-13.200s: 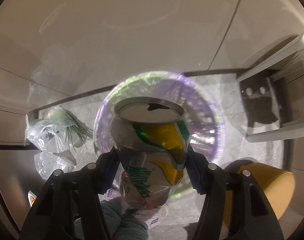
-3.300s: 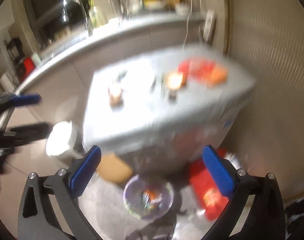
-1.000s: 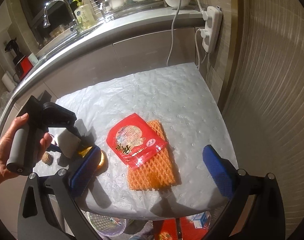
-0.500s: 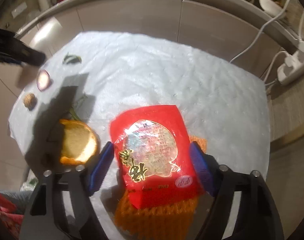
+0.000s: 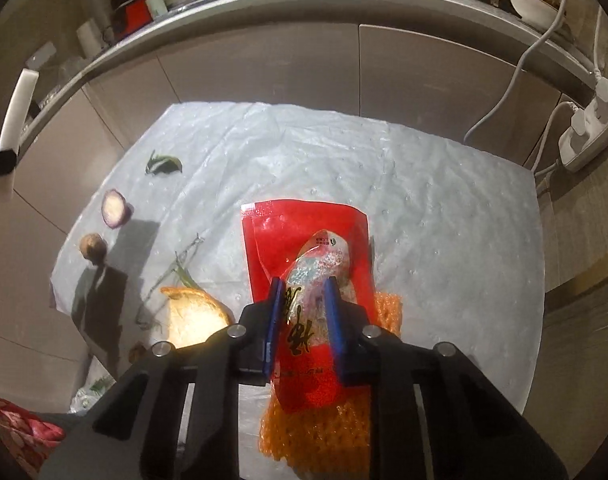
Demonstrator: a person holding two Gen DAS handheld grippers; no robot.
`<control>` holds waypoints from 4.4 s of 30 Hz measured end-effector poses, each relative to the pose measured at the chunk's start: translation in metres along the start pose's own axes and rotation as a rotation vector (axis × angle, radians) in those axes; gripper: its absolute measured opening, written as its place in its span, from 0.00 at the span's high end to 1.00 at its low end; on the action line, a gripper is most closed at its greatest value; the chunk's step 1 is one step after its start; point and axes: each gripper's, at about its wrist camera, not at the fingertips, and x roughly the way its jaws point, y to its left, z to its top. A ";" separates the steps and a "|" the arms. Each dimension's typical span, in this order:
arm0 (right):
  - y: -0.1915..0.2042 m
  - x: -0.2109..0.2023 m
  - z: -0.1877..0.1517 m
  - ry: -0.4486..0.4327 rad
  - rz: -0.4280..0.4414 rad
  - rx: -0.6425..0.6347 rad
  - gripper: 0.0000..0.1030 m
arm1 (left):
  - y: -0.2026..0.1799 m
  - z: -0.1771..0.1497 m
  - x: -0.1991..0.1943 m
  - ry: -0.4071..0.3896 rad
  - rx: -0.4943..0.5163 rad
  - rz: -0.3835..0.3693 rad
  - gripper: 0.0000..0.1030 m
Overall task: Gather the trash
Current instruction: 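Grasp the white sponge block with the left tool while the right tool grasps the red snack packet, then carry the sponge block and red packet in both tools to the basket, then open the right tool over the basket while the left tool drops the sponge block, then grasp the brown round husk with the left tool while the right tool grasps the orange foam net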
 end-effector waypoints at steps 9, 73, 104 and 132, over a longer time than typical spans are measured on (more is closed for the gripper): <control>0.004 -0.024 0.020 -0.131 0.075 0.156 0.93 | 0.017 -0.013 -0.022 -0.056 0.036 -0.018 0.38; 0.248 0.178 -0.327 0.137 -0.107 0.415 0.25 | 0.097 -0.319 0.118 0.179 0.633 -0.178 0.38; 0.239 -0.135 -0.232 -0.247 -0.348 0.480 0.02 | 0.060 -0.181 -0.027 0.006 0.507 -0.194 0.07; 0.083 -0.059 -0.084 -0.145 -0.256 0.313 0.02 | 0.027 -0.064 0.148 0.158 0.294 -0.125 0.57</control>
